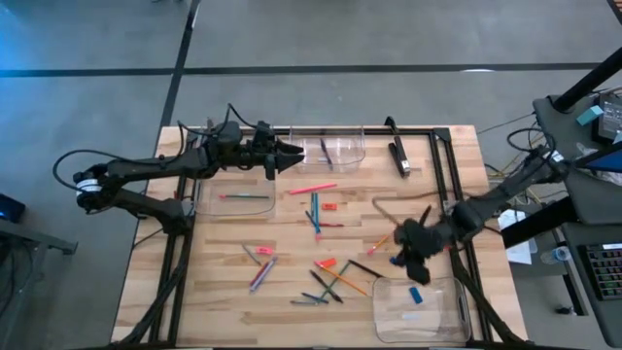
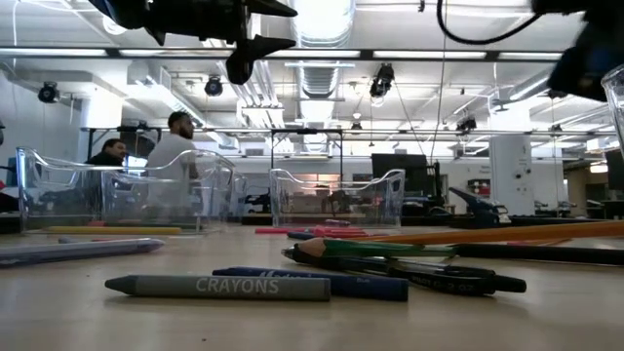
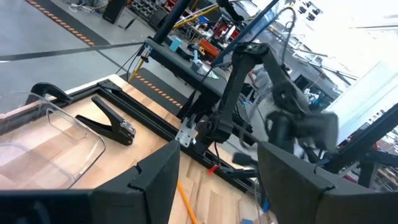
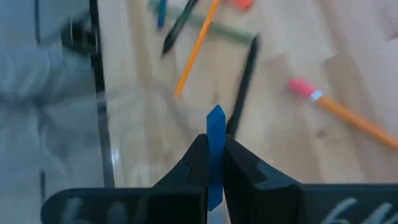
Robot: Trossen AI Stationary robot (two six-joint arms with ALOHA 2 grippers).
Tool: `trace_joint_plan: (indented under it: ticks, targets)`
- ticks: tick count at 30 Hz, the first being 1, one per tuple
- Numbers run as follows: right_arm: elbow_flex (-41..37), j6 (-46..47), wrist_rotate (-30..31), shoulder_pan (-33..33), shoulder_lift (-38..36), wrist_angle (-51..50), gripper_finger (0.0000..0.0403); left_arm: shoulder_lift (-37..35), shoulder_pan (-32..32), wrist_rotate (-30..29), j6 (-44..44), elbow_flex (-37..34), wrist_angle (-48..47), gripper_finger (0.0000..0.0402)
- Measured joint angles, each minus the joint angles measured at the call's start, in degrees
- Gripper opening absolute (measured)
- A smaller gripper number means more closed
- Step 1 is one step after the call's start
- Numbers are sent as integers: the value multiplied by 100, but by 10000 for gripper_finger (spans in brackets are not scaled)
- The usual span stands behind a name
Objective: Sort crayons/erasers/pens/pencils in bins
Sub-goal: Put the blue eraser into the bottom right transparent bin, then put the blue pencil into the bottom left transparent bin
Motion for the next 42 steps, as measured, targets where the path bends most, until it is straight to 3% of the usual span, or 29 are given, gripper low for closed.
trace_joint_plan:
  ticks: [5,11,19,24,28,34,42]
  targets:
    - [319,-403,-3,772,665,31,14,4,0,-2,4,0,-2,200]
    - [483,-289,4,1008,1344,30,23,8,0,-4,9,0,-4,200]
    - [520,-333,-249,1006,1842,68,144,8,0,-7,11,-3,-20,200]
    - [734,-558,-46,1006,1833,70,213,8,0,5,9,-4,-28,200]
    - [937,-781,313,1004,1813,49,235,8,0,18,11,-4,-91,200]
    - [984,-867,503,1000,1832,22,235,10,-7,259,74,-10,-250,200]
    - [1305,-1383,1183,295,1542,-400,228,77,-44,253,1727,920,-3762,200]
